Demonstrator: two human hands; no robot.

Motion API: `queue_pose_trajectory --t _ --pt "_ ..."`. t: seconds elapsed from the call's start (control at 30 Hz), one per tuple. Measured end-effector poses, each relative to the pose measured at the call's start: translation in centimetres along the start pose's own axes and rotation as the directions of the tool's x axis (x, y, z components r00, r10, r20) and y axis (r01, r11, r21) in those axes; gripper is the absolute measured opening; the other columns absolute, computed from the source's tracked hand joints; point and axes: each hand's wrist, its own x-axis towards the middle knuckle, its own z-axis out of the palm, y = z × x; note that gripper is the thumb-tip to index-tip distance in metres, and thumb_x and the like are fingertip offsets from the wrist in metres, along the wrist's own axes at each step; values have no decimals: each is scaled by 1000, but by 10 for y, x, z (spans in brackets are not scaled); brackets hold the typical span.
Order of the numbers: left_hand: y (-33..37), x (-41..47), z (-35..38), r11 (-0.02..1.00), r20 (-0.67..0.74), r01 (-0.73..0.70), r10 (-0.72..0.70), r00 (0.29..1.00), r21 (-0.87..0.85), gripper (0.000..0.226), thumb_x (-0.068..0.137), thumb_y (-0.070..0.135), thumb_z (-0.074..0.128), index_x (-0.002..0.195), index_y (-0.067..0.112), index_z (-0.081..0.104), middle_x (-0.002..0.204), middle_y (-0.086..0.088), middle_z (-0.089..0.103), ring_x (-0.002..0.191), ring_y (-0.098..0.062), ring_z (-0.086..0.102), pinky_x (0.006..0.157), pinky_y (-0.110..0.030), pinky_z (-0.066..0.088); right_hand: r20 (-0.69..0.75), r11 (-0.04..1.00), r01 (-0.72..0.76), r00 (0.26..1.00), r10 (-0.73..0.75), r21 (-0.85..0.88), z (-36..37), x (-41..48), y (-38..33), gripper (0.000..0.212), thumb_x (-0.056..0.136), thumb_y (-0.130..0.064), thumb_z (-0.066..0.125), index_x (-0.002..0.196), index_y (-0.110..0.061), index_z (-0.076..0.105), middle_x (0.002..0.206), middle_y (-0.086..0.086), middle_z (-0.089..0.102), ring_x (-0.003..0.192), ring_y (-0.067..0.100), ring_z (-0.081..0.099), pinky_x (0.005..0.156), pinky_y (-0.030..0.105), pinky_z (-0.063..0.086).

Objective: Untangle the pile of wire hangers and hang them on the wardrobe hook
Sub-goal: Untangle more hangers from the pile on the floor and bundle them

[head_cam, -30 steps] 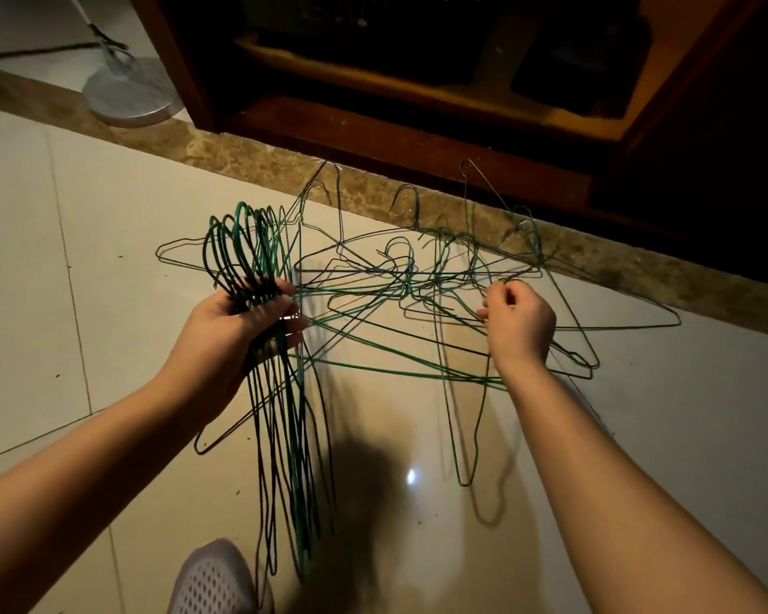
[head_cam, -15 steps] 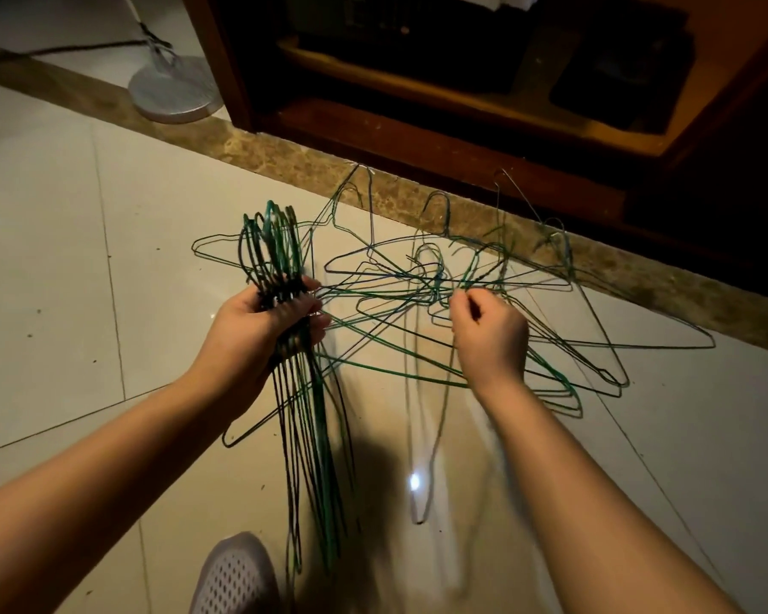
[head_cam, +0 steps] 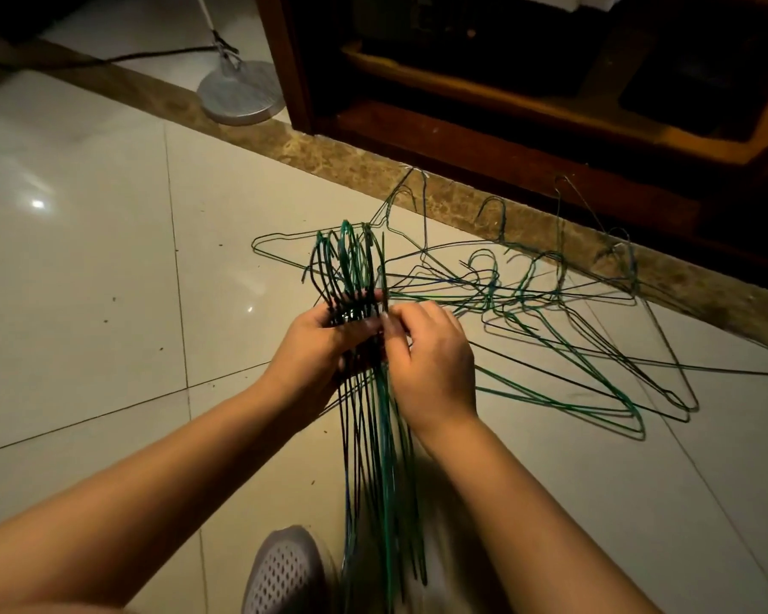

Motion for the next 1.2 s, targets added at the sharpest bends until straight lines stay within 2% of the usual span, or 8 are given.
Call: queue_pose_trajectory --t 0.17,0.33,0.5,0.67,0.8,0.9,1.07,1.2 --pt "0 0 -11 999 -11 32 -32 999 19 29 87 0 54 113 11 62 106 -13 69 97 -27 67 73 -30 57 9 1000 -15 1000 15 -23 7 2 -1 39 88 -39 37 90 -14 67 88 4 59 84 24 51 67 29 38" --pt "4 1 -24 998 28 70 -70 997 -3 33 82 1 57 113 11 62 103 -10 69 93 -22 68 71 -28 56 -31 999 -11 999 9 -38 13 5 -5 28 83 -35 51 87 -17 72 91 1 61 85 23 53 69 27 40" --pt "12 -3 -42 997 98 72 -74 992 29 38 73 11 60 111 15 63 103 -8 68 95 -22 66 77 -29 56 9 991 118 993 -117 -57 19 10 -11 34 84 -40 47 92 -20 72 96 0 64 89 23 56 72 32 42" --pt "19 -5 -61 1000 64 23 -23 998 -4 22 71 9 60 92 15 60 78 -3 62 74 -17 64 72 -28 56 190 994 -83 977 97 -77 37 12 18 40 90 -41 38 116 -20 61 114 1 62 105 23 53 87 36 41" --pt "22 -4 -77 998 35 -57 57 998 20 20 71 3 57 88 14 56 78 -5 59 65 -10 60 61 -22 54 533 933 -173 781 326 -317 54 -11 62 41 94 -27 45 135 -29 44 138 1 44 122 23 41 103 34 35" --pt "25 -2 -91 989 -8 -110 111 994 101 21 70 8 60 89 16 58 77 0 64 66 -8 61 60 -21 53 607 903 -135 698 379 -408 60 -24 78 46 93 -26 47 137 -35 38 143 0 35 124 25 37 102 36 36" --pt "30 3 -104 984 -131 -105 124 984 147 18 76 8 62 90 19 62 72 2 67 64 -8 62 55 -19 50 583 883 -28 741 333 -468 63 -19 82 35 92 -29 49 127 -35 46 133 -1 41 119 24 38 94 34 37" --pt "35 -2 -106 983 -87 -130 142 986 130 18 81 4 53 93 17 58 73 2 64 65 -8 63 59 -19 53 571 874 -19 750 334 -486 64 -12 82 26 93 -31 50 118 -27 53 121 3 48 115 24 41 92 33 36"
